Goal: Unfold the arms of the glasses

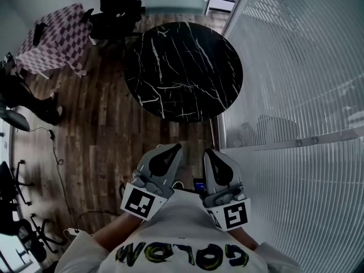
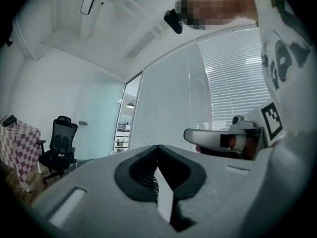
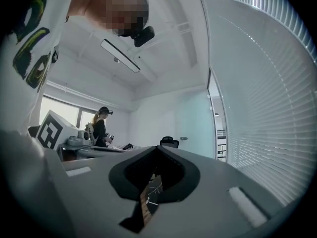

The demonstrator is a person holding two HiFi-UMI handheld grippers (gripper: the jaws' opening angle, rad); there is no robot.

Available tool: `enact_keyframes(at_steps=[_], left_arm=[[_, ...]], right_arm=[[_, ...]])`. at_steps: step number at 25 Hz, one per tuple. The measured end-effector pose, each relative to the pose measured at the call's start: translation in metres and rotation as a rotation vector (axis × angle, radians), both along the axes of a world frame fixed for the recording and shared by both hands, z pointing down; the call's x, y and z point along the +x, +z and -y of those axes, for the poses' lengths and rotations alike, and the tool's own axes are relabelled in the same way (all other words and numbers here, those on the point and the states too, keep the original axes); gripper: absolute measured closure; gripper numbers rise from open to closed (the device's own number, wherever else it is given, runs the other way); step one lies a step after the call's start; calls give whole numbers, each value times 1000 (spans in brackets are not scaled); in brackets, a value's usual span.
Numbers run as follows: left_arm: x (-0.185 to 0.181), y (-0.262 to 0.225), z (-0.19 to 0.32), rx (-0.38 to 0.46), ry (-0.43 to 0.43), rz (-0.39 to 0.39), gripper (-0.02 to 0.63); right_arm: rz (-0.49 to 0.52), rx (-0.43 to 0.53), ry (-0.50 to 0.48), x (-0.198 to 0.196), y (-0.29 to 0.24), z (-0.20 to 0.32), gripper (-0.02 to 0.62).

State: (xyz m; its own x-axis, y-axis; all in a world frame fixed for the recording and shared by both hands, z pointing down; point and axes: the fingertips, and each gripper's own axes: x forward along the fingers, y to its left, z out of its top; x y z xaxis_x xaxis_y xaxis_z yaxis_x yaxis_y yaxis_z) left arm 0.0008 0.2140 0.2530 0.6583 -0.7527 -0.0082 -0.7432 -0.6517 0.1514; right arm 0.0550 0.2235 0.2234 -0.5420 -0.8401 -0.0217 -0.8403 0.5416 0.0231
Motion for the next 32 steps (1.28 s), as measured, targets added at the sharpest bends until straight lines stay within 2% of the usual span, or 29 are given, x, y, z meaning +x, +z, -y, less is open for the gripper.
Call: enact_keyframes(at_steps=[9, 18, 23, 29, 32], left_arm=[[-49, -6, 90, 4, 15, -1, 606], [-84, -6, 152, 1, 23, -16, 606], [-90, 3, 176, -9, 48, -4, 607], [-83, 15, 193, -29, 71, 1, 606], [-78, 12, 196, -25, 70, -2, 607]], right_arm=[[-28, -10, 5, -50, -6, 91, 595], [-47, -1, 8, -90, -5, 158, 595], [-52, -6, 37, -93, 2, 179, 595], [-38, -53, 65, -82, 18, 197, 595], [-38, -47, 65, -78, 17, 201, 595]])
